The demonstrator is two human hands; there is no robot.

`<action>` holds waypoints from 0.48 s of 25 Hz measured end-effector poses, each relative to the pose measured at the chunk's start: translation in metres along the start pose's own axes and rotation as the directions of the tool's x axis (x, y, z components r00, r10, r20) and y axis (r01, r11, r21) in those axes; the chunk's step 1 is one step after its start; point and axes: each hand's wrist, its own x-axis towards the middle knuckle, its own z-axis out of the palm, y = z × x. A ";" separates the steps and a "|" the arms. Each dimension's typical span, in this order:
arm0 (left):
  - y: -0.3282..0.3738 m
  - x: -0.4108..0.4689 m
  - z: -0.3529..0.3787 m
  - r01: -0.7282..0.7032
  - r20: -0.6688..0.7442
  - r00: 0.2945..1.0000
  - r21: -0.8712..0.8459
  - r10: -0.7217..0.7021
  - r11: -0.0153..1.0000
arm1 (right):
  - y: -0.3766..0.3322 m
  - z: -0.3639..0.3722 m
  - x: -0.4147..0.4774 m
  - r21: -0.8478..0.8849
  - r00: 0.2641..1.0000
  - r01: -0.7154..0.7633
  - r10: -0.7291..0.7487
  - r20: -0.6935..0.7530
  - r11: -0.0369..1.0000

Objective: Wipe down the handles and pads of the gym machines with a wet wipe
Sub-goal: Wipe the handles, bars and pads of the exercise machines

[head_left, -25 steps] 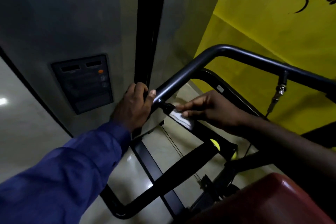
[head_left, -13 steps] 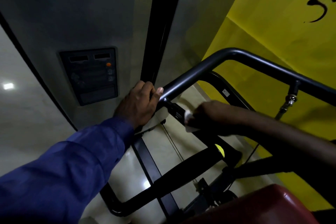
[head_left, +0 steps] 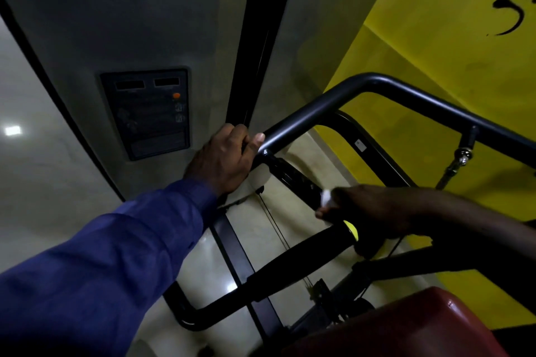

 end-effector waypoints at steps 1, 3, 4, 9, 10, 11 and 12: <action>-0.002 0.001 0.002 -0.007 -0.007 1.000 0.008 0.007 1.000 | 0.021 0.005 0.009 -0.063 0.999 -0.024 0.025 0.030 0.998; -0.002 0.002 0.004 -0.016 -0.004 1.000 0.021 0.016 1.000 | 0.004 0.005 0.003 0.079 0.999 0.048 -0.047 -0.006 0.996; -0.001 0.002 0.003 -0.019 -0.002 1.000 0.022 0.019 1.000 | -0.029 0.000 -0.019 0.247 0.994 0.107 -0.098 -0.048 0.963; -0.002 0.000 0.002 -0.038 -0.006 0.999 -0.001 0.038 0.999 | -0.060 -0.009 -0.046 0.460 0.966 0.244 -0.254 -0.042 0.854; -0.001 -0.002 0.000 -0.032 -0.006 0.999 -0.009 0.032 0.999 | -0.055 -0.009 -0.053 0.446 0.977 0.189 -0.213 0.005 0.875; -0.001 -0.003 -0.001 -0.031 -0.008 0.999 -0.022 0.031 0.999 | -0.048 -0.010 -0.063 0.396 0.981 0.151 -0.187 0.054 0.906; -0.001 -0.004 -0.002 -0.020 -0.005 1.000 -0.033 0.020 0.999 | -0.040 -0.015 -0.074 0.323 0.979 0.140 -0.181 0.099 0.936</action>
